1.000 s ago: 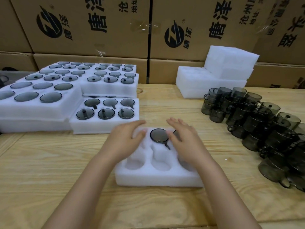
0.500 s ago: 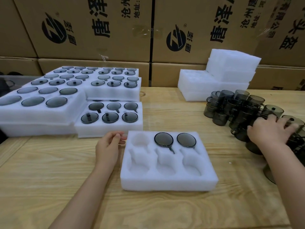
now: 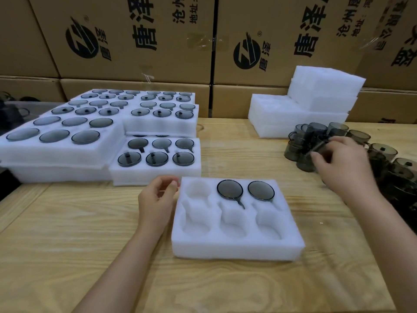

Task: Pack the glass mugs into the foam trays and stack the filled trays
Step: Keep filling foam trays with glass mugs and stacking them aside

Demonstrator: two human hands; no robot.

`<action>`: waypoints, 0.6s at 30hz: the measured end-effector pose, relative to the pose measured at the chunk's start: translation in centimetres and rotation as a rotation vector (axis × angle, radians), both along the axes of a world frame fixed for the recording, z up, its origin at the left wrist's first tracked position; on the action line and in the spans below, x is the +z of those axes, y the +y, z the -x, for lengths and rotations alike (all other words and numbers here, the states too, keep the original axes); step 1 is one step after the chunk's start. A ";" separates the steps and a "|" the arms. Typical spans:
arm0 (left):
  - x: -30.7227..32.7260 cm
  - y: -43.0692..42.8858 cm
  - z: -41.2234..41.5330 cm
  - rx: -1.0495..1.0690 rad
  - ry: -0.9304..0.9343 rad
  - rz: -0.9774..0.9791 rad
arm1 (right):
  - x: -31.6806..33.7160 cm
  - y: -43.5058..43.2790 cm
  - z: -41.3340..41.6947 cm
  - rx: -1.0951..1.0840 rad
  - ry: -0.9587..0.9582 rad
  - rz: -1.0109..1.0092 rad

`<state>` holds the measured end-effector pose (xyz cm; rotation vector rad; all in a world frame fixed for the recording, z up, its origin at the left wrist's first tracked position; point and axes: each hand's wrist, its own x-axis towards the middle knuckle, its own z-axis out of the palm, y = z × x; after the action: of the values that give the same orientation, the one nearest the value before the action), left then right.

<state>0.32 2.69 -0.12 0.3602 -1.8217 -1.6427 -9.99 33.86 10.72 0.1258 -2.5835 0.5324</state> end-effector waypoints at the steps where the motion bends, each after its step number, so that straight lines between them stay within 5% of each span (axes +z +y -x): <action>1: 0.2 0.2 -0.2 -0.016 0.026 0.032 | 0.4 -1.5 -1.0 0.120 0.016 0.096; 9: 3.0 2.1 -1.9 -0.298 0.223 0.302 | 0.0 -13.0 -6.1 0.585 -0.081 0.201; 18: 3.0 1.3 -0.8 -0.250 0.135 0.175 | -1.6 -16.5 -4.8 0.705 -0.269 0.283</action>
<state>1.14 4.01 2.89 -0.0568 -1.9492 -1.6106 -5.15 17.39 9.16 0.9410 -2.6345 1.2275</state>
